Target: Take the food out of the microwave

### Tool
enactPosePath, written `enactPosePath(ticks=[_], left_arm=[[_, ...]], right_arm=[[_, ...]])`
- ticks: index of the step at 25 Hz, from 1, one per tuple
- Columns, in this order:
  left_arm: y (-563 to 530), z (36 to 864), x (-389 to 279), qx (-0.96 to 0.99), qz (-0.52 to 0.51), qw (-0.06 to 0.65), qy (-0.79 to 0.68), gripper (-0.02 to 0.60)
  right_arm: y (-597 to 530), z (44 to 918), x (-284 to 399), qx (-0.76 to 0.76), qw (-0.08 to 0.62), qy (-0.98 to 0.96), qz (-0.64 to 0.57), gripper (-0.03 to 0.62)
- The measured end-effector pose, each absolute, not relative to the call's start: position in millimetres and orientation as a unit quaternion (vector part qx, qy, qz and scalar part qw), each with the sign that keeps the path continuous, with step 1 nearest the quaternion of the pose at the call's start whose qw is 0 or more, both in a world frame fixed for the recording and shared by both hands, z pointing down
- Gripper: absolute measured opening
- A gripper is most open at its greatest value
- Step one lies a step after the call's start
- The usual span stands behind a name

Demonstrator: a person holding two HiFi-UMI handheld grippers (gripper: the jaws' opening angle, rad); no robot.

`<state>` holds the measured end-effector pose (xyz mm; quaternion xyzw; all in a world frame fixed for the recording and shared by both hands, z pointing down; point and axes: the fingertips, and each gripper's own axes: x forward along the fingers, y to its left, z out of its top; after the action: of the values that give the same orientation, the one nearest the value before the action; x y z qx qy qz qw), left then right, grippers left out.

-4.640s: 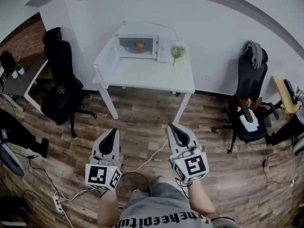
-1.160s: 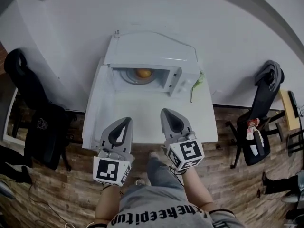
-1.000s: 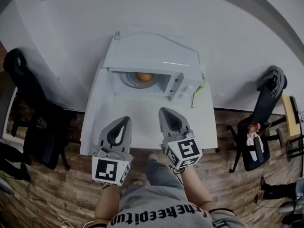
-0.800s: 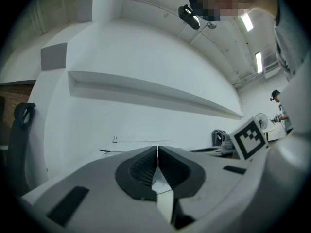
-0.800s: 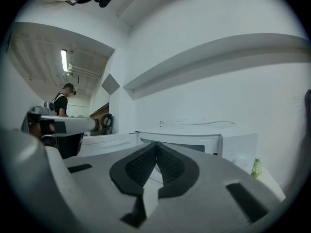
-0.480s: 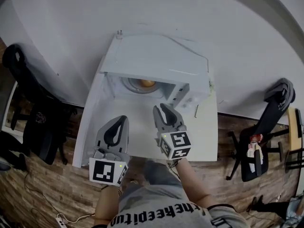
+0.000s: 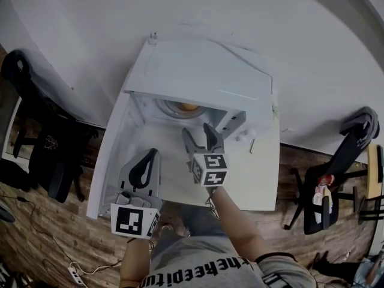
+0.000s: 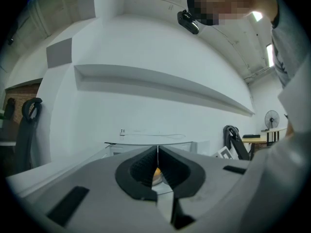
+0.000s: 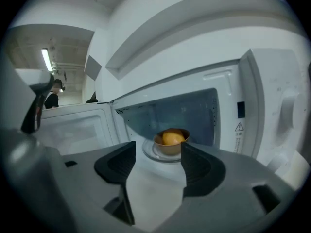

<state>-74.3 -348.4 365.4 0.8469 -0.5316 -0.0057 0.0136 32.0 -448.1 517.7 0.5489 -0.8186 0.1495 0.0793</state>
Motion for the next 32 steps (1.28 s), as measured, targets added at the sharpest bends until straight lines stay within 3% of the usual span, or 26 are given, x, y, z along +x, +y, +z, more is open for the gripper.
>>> enactPosePath(ticks=[16, 32], left_arm=[[-371, 384, -89, 0.837, 0.004, 0.028, -0.546, 0.009], [-384, 398, -95, 0.838, 0.010, 0.043, -0.544, 0.009]], right_arm=[[-520, 571, 31, 0.589, 0.119, -0.786, 0.143, 0.408], [-558, 581, 17, 0.607, 0.143, -0.770, 0.135, 0.453]])
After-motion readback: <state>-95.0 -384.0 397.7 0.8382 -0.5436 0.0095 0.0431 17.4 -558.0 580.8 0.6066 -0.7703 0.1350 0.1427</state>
